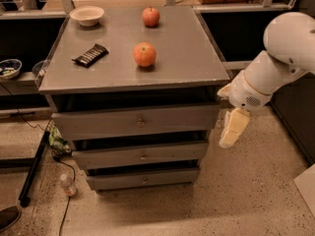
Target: Open top drawer
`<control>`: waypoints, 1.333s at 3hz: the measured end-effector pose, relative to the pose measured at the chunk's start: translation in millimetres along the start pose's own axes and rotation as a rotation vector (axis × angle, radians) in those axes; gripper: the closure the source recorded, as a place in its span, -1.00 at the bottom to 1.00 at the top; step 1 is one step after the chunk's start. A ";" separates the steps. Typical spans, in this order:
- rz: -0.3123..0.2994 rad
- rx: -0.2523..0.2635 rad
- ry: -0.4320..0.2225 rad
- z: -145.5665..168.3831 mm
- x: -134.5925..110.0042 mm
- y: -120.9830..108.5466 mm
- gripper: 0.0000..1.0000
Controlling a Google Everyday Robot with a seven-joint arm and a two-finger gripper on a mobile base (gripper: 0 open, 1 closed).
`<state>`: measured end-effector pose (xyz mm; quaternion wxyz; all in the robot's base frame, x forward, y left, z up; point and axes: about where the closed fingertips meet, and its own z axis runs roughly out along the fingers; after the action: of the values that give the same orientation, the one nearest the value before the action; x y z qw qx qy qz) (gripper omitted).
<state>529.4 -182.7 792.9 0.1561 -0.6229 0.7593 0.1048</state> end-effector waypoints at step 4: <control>0.053 0.006 -0.092 14.1 -2.1 -9.9 -1.00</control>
Offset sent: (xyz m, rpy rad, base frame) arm 0.0471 -0.0123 -0.0066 0.1496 -0.0099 -0.0900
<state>540.9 -177.8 781.0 0.1898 -0.5967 0.7679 0.1352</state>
